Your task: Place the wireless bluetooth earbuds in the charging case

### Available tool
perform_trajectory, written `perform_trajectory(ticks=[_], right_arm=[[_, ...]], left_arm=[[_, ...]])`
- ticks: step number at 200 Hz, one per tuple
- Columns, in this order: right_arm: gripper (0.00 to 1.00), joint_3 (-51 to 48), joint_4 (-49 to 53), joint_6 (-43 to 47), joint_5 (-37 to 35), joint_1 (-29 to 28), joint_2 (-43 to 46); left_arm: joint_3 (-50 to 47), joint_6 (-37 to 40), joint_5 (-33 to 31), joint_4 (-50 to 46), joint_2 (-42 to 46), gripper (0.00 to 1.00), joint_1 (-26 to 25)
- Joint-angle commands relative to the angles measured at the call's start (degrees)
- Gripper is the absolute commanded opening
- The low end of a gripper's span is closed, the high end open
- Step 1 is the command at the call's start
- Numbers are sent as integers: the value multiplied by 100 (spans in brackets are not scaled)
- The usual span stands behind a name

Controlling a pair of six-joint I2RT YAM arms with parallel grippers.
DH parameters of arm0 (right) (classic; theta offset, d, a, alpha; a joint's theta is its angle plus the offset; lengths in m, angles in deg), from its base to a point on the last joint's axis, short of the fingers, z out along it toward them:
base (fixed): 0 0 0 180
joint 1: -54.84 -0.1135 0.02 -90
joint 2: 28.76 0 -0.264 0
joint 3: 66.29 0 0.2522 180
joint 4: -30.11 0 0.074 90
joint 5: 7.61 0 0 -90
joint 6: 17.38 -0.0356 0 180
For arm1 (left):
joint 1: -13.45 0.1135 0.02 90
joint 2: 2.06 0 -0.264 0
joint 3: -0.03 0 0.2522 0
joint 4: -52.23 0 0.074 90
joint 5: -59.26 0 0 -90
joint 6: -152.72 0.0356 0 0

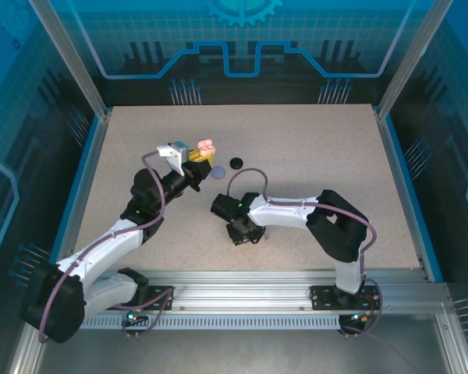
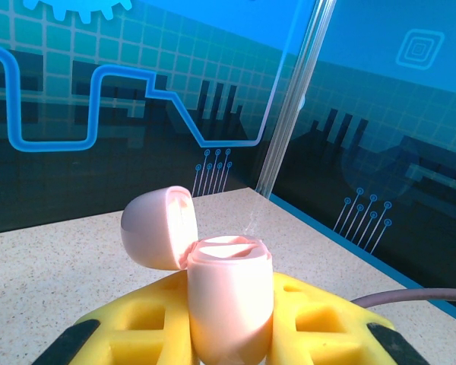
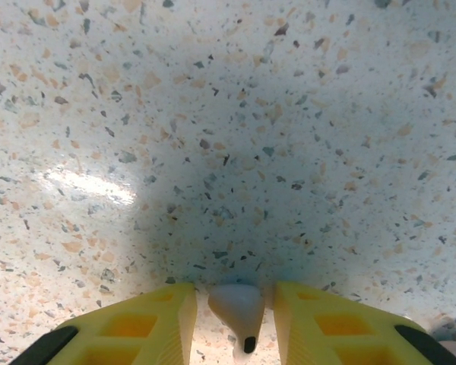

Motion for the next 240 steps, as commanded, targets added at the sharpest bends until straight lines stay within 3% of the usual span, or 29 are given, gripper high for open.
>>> perform_trajectory(ticks=[1,127,177,240], right_arm=[[31,56,-119,-84,-3,109,-188],[17,-208,-278,-7,-50,145,203],[17,-99,-131,166,-282,261,830],[17,470,135,747,-288,874,1871]], left_arm=[[-87,-64,73,190,37,0,-28],[-39,-111,131,215,18,0,-70],[50,-83,184,219,-49,0,-98],[235,4,325,171,-70,0,-154]])
